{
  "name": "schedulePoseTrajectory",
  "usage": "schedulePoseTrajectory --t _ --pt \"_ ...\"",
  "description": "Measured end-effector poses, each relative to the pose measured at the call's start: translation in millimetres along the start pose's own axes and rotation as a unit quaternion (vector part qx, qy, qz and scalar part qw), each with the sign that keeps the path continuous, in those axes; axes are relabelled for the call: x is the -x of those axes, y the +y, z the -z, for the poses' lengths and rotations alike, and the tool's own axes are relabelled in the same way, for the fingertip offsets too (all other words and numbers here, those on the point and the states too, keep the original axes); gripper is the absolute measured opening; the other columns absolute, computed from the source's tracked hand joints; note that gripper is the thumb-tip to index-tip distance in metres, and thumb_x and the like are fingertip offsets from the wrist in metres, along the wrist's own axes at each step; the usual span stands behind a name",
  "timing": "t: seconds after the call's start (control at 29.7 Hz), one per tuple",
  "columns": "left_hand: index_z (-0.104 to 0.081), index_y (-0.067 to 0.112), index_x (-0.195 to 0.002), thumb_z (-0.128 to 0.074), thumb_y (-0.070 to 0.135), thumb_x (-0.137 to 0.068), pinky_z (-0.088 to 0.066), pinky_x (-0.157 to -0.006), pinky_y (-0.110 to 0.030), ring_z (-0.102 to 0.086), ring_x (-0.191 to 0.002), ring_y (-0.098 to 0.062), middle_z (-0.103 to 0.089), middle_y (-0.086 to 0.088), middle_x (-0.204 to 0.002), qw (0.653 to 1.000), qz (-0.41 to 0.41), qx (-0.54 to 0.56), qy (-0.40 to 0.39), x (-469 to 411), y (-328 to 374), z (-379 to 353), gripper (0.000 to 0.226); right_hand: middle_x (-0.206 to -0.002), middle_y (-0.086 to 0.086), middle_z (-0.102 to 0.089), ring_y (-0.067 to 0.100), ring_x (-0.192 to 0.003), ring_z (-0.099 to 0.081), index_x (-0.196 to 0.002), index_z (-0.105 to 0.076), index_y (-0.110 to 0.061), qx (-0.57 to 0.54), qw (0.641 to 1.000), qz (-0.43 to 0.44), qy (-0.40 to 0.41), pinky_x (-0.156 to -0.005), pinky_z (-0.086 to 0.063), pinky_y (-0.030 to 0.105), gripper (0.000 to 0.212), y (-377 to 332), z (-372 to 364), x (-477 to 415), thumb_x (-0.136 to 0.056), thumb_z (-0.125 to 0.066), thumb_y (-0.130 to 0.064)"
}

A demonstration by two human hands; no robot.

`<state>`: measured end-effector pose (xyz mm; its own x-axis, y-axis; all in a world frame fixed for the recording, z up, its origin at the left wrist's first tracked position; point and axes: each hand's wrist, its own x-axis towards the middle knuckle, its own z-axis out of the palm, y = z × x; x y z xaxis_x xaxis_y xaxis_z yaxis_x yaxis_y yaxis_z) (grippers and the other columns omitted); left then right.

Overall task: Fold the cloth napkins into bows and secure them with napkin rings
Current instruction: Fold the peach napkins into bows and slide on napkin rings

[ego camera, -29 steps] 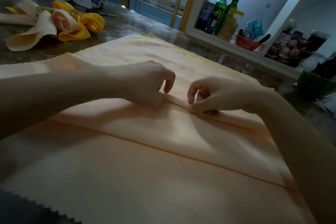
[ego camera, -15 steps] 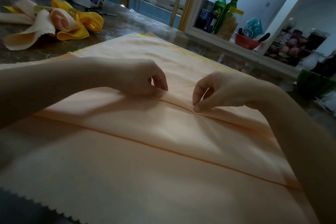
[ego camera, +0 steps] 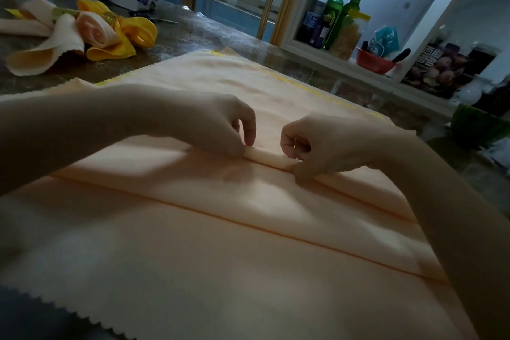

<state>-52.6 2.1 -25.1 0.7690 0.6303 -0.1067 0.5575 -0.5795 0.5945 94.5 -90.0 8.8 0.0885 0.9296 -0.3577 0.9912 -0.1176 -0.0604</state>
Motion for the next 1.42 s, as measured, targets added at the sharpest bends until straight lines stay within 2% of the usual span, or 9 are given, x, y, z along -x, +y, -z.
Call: schedulePoseTrajectory --t 0.17,0.4,0.57,0.74,0.88,1.08,1.18,1.31,1.42 --pt "-0.060 0.025 -0.073 -0.062 0.020 -0.088 -0.031 -0.039 -0.007 -0.045 -0.048 -0.004 -0.055 0.003 -0.067 0.999 0.006 0.047 0.012 -2.3 -9.9 2.4 0.016 -0.085 0.002 -0.064 0.012 -0.067 -0.062 -0.091 -0.059 -0.020 -0.094 0.993 -0.018 -0.074 -0.071 -0.049 0.026 0.013 5.6 5.8 5.5 -0.083 -0.068 -0.024" --pt "-0.067 0.028 -0.083 -0.072 0.030 -0.077 -0.037 -0.053 -0.010 -0.049 -0.058 0.002 -0.059 0.009 -0.076 0.995 -0.023 0.085 0.054 5.8 -29.0 -1.9 0.008 -0.079 0.005 -0.070 0.015 -0.065 -0.069 -0.082 -0.068 -0.016 -0.143 0.989 -0.035 -0.027 -0.065 -0.055 0.021 0.008 12.9 5.8 0.1 -0.078 -0.074 -0.012" --pt "-0.067 0.028 -0.081 -0.073 0.028 -0.078 -0.038 -0.060 -0.004 -0.052 -0.063 0.002 -0.057 0.012 -0.083 0.969 -0.123 0.008 0.214 8.7 -39.8 -20.7 0.007 -0.087 0.001 -0.065 0.009 -0.066 -0.059 -0.088 -0.064 -0.021 -0.097 0.993 -0.060 0.008 -0.055 -0.048 0.018 0.016 6.4 2.3 -3.8 -0.077 -0.075 -0.024" --pt "-0.074 0.018 -0.094 -0.067 0.019 -0.084 -0.035 -0.069 -0.007 -0.051 -0.073 -0.005 -0.057 0.007 -0.092 0.953 -0.192 -0.068 0.224 9.4 -39.5 -26.4 0.012 -0.094 -0.005 -0.058 0.015 -0.083 -0.058 -0.106 -0.060 -0.022 -0.086 0.991 -0.092 0.033 -0.074 -0.049 0.030 0.032 8.4 -5.7 2.7 -0.079 -0.071 -0.036" --pt "-0.072 0.024 -0.095 -0.062 0.029 -0.088 -0.020 -0.083 -0.025 -0.041 -0.096 -0.008 -0.052 0.014 -0.094 0.945 -0.183 -0.126 0.240 10.3 -39.9 -25.0 0.014 -0.087 -0.011 -0.051 0.007 -0.078 -0.049 -0.099 -0.058 -0.027 -0.102 0.984 -0.096 0.113 -0.071 -0.042 0.026 0.028 20.4 -24.3 15.6 -0.080 -0.066 -0.047" --pt "-0.069 0.023 -0.089 -0.049 0.041 -0.083 -0.016 -0.080 -0.023 -0.040 -0.086 -0.007 -0.050 0.015 -0.083 0.930 -0.224 -0.146 0.253 14.5 -38.9 -24.4 0.028 -0.080 -0.015 -0.048 0.004 -0.068 -0.044 -0.090 -0.061 -0.021 -0.088 0.934 -0.019 0.347 -0.062 -0.032 0.012 0.029 34.3 -73.5 28.1 -0.083 -0.057 -0.049" --pt "-0.069 0.021 -0.081 -0.054 0.034 -0.079 -0.017 -0.076 -0.023 -0.043 -0.079 -0.010 -0.052 0.014 -0.078 0.913 -0.250 -0.161 0.279 16.2 -37.4 -25.0 0.020 -0.089 -0.012 -0.051 0.004 -0.078 -0.040 -0.096 -0.068 -0.018 -0.061 0.928 0.015 0.367 -0.070 -0.028 0.007 0.022 37.5 -74.1 34.6 -0.085 -0.061 -0.035" --pt "-0.065 0.019 -0.075 -0.064 0.025 -0.074 -0.018 -0.073 -0.023 -0.046 -0.076 -0.012 -0.058 0.007 -0.075 0.892 -0.296 -0.186 0.286 19.9 -37.7 -23.8 0.006 -0.084 -0.010 -0.053 0.008 -0.077 -0.041 -0.090 -0.069 -0.017 -0.023 0.912 0.036 0.409 -0.070 -0.029 0.020 0.010 32.6 -77.6 40.5 -0.084 -0.066 -0.025" --pt "-0.063 0.018 -0.075 -0.063 0.016 -0.070 -0.020 -0.072 -0.024 -0.044 -0.076 -0.013 -0.057 0.005 -0.074 0.878 -0.349 -0.204 0.258 23.2 -35.0 -21.8 0.005 -0.082 -0.010 -0.050 0.004 -0.070 -0.038 -0.083 -0.063 -0.018 -0.021 0.912 0.041 0.407 -0.068 -0.027 0.012 0.009 26.8 -79.0 42.9 -0.079 -0.070 -0.014"
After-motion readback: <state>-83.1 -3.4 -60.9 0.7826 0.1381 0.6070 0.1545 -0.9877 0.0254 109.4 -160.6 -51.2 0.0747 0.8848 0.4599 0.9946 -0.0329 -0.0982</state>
